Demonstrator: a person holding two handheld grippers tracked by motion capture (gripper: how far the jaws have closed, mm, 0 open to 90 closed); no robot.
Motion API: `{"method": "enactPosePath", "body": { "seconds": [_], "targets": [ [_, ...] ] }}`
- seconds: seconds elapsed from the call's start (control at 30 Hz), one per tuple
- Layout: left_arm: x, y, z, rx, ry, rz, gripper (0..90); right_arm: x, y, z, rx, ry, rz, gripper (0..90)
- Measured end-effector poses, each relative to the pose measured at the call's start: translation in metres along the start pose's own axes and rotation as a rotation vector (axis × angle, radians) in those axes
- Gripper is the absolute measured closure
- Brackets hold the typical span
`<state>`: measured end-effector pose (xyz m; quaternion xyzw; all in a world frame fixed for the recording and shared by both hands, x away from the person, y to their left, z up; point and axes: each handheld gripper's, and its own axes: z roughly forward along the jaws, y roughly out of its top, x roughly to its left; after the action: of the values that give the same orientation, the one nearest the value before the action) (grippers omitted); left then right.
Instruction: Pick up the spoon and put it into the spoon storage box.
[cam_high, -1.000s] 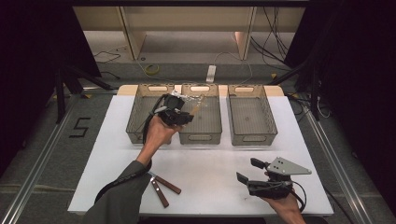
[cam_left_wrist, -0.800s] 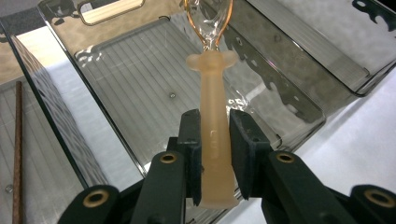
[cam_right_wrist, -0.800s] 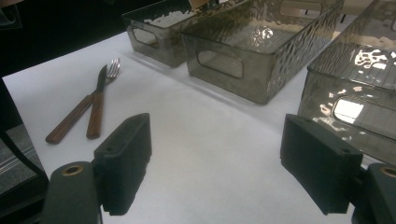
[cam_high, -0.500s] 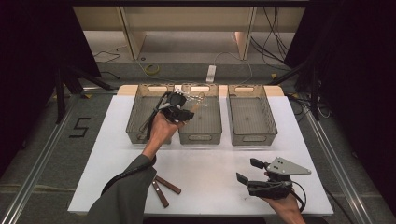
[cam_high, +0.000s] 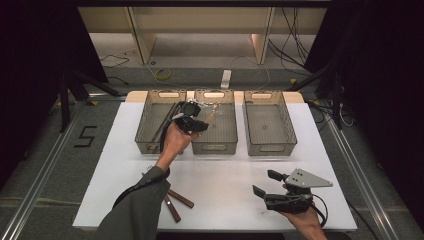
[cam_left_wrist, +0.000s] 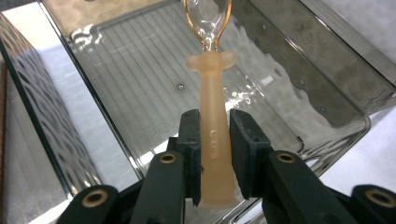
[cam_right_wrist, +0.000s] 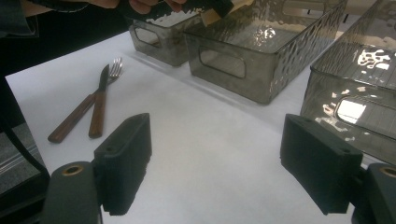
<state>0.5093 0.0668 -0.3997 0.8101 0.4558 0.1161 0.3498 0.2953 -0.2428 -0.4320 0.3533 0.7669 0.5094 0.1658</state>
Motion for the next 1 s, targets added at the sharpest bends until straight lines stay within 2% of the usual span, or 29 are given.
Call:
{"method": "enactPosePath", "body": {
  "seconds": [0.17,0.23,0.3,0.4,0.47,0.53,0.63,0.73,0.87,1.0],
  "targets": [
    [0.0,0.0,0.003,-0.003,0.001,0.005,73.0,0.0,0.0,0.0,-0.001,0.0,0.0,25.7],
    [-0.001,0.001,0.003,-0.021,0.001,-0.009,70.3,0.0,0.0,0.0,0.0,0.0,0.0,25.7],
    [-0.002,0.004,0.002,-0.022,-0.012,-0.028,54.7,0.0,0.0,0.0,-0.002,0.0,0.001,25.7],
    [-0.005,0.006,-0.004,-0.032,-0.006,-0.017,42.6,0.0,0.0,-0.001,-0.003,-0.002,0.0,25.7],
    [-0.007,0.007,-0.009,-0.025,-0.028,-0.012,38.2,0.0,0.0,-0.001,-0.003,-0.002,0.0,25.7],
    [-0.01,0.007,-0.013,-0.017,-0.03,-0.003,35.2,0.0,0.0,0.0,-0.002,-0.002,-0.001,25.7],
    [-0.012,0.006,-0.022,-0.017,-0.066,-0.024,29.5,0.001,0.0,-0.001,-0.001,-0.003,-0.002,25.7],
    [-0.017,0.003,-0.029,0.008,-0.065,-0.019,20.6,0.0,0.0,0.0,0.0,-0.006,-0.003,25.7],
    [-0.025,-0.007,-0.04,-0.01,-0.095,-0.023,17.4,0.0,0.0,0.0,0.0,-0.007,-0.004,25.7],
    [-0.032,-0.02,-0.051,-0.017,-0.116,-0.008,16.0,0.0,0.0,0.0,0.001,-0.007,-0.004,25.7]
  ]
}}
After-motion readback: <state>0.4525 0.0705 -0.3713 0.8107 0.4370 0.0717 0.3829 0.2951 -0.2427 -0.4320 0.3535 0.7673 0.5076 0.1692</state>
